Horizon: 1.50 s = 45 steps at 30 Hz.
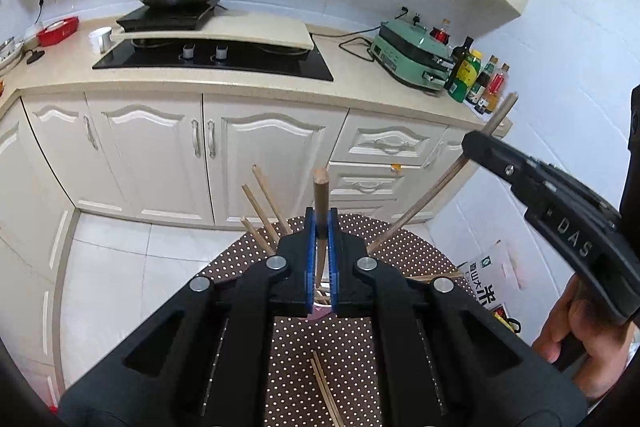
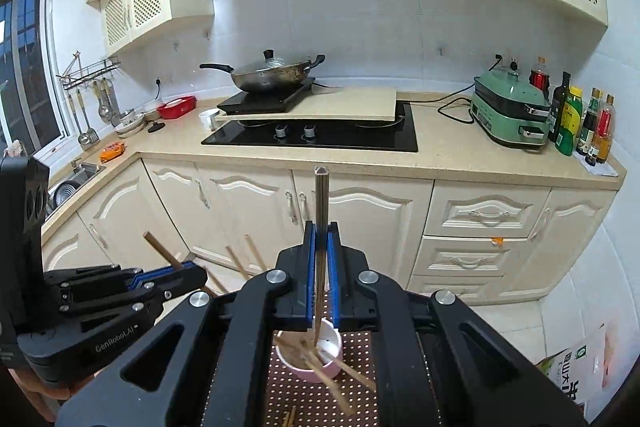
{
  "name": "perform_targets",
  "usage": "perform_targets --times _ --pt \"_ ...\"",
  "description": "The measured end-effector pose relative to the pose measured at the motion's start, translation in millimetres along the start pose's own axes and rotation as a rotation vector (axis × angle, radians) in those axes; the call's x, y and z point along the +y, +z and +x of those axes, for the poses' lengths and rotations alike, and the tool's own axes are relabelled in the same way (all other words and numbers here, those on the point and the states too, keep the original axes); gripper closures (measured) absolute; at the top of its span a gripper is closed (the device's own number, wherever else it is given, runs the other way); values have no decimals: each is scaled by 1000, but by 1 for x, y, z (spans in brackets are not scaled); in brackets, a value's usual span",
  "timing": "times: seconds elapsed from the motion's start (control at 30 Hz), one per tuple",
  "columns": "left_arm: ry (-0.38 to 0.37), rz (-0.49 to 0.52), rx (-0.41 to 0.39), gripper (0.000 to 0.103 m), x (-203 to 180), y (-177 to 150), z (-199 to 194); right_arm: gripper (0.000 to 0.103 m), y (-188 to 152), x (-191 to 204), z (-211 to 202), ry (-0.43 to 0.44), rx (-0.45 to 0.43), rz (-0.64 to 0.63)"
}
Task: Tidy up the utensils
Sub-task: 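Lift both held sticks and carry them over the pink cup, then lower the sticks into the pink cup and open both grippers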
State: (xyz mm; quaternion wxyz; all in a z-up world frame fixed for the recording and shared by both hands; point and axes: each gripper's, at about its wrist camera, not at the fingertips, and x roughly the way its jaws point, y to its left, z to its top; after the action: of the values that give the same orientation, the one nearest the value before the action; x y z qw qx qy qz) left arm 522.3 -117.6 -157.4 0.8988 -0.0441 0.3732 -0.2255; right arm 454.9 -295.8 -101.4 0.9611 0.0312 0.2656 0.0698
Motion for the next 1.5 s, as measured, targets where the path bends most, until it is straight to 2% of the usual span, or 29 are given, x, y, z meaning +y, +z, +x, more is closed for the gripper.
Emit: perform_targets --times 0.2,0.8,1.17,1.2,1.3,1.37,1.4,1.43,1.5 --pt "8 -13 34 98 3 -9 20 98 -5 -12 18 -9 27 7" --pt "30 -1 150 97 0 -33 48 97 -45 -17 55 19 211 75" --pt "29 -6 224 96 -1 -40 52 94 -52 -18 51 30 255 132" --pt "29 -5 225 96 -2 -40 51 93 -52 -18 51 30 254 135" --pt "28 -5 227 95 -4 -41 48 82 -53 -18 44 24 248 142" --pt "28 -6 230 88 -4 -42 46 78 -53 -18 39 25 243 148" --pt "27 -9 229 75 -4 -43 45 77 -53 -18 36 25 241 152" --pt "28 -13 226 56 -4 -44 43 74 -53 -17 35 23 239 155" --pt "25 -20 209 52 -3 -44 37 71 -54 -17 28 20 230 165"
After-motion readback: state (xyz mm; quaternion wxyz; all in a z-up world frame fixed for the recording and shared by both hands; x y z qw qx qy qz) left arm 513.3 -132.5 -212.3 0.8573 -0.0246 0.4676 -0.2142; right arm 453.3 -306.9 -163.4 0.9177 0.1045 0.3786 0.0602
